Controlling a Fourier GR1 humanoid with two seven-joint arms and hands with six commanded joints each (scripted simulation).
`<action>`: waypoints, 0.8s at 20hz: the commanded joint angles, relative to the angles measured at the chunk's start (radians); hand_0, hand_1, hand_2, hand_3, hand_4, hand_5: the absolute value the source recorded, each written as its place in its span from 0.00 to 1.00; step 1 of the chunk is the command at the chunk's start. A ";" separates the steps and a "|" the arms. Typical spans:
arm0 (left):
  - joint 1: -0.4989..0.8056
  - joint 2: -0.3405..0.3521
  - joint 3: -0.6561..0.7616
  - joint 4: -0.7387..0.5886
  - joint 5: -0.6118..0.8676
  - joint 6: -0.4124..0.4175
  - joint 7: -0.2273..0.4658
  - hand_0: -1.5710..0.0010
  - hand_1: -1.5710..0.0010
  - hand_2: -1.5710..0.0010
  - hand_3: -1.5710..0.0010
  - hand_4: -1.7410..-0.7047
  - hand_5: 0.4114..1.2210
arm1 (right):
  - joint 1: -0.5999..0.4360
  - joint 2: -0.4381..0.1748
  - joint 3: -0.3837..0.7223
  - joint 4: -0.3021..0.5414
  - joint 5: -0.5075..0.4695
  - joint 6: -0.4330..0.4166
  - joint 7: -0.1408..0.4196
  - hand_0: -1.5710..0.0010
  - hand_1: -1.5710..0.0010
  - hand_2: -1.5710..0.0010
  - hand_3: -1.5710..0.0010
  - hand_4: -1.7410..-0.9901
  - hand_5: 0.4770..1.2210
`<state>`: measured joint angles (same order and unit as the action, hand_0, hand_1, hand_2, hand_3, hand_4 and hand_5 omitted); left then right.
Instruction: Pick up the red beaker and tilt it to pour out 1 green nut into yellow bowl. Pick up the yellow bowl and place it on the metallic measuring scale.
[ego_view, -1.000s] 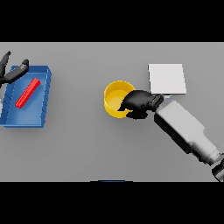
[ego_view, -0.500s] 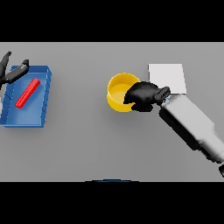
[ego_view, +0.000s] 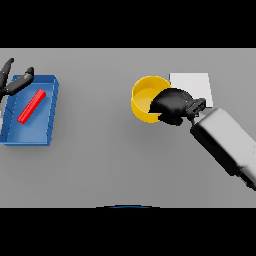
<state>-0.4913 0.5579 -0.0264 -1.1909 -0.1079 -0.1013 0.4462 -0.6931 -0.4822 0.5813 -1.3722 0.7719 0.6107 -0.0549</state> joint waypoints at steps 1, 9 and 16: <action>-0.002 0.000 0.003 -0.010 0.008 -0.003 0.021 1.00 1.00 1.00 1.00 0.90 0.37 | -0.009 -0.018 -0.013 0.010 0.003 -0.016 -0.011 0.02 0.00 0.05 0.24 0.00 1.00; -0.006 -0.007 0.001 -0.018 0.010 0.002 0.057 1.00 1.00 1.00 1.00 0.86 0.41 | -0.063 -0.081 -0.093 0.169 0.020 -0.154 -0.040 0.00 0.00 0.01 0.27 0.00 1.00; 0.025 -0.001 0.007 -0.066 0.018 0.011 0.098 1.00 1.00 1.00 1.00 0.85 0.45 | -0.110 -0.074 -0.139 0.406 0.028 -0.258 -0.064 0.00 0.00 0.03 0.26 0.00 1.00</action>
<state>-0.4660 0.5572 -0.0194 -1.2565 -0.0895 -0.0900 0.5444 -0.8016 -0.5563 0.4428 -0.9655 0.8000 0.3539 -0.1149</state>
